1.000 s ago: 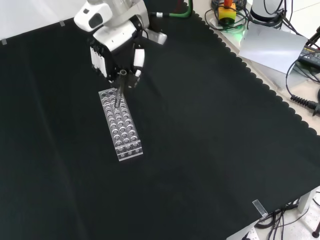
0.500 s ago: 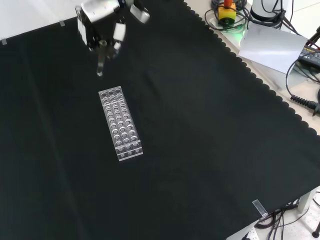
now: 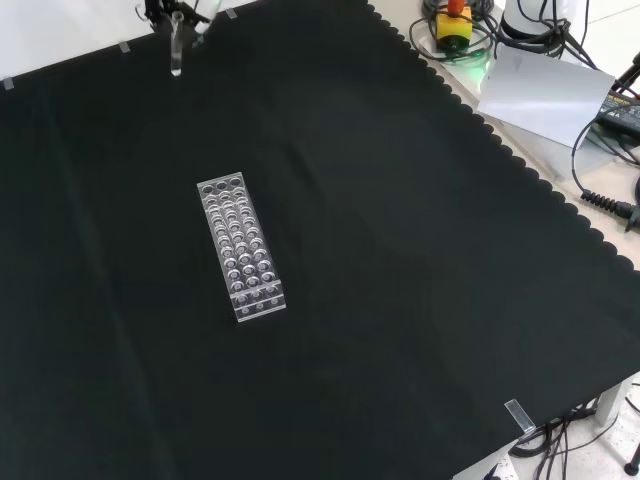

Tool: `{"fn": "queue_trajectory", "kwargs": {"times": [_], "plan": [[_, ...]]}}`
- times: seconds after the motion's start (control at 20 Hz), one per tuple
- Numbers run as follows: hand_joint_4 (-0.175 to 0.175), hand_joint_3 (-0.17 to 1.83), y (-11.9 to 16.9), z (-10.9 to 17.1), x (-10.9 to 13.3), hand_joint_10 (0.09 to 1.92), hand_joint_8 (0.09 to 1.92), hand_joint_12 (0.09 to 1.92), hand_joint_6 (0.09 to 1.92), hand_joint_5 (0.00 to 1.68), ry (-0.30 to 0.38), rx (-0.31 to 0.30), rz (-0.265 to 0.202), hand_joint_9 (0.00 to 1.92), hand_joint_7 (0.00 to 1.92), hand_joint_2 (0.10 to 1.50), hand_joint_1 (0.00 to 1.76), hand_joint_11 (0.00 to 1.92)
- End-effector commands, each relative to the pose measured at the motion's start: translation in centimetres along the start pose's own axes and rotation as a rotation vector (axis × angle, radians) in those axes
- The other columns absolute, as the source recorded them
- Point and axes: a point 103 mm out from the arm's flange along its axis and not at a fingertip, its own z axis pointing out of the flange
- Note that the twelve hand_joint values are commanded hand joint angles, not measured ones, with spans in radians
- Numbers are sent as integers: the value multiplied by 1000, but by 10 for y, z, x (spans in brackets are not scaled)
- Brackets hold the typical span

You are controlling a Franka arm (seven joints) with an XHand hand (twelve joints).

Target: Shake the test tube.

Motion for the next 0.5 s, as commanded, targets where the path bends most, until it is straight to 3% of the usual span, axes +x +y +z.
{"fn": "queue_trajectory", "kwargs": {"times": [0.05,0.5], "plan": [[-175,326,-3,1,7,615,534,1028,558,1255,11,1,-15,1265,1679,810,1421,1102],[-175,325,-23,29,93,613,535,1028,556,1255,146,73,-149,1265,1678,810,1422,1101]]}}
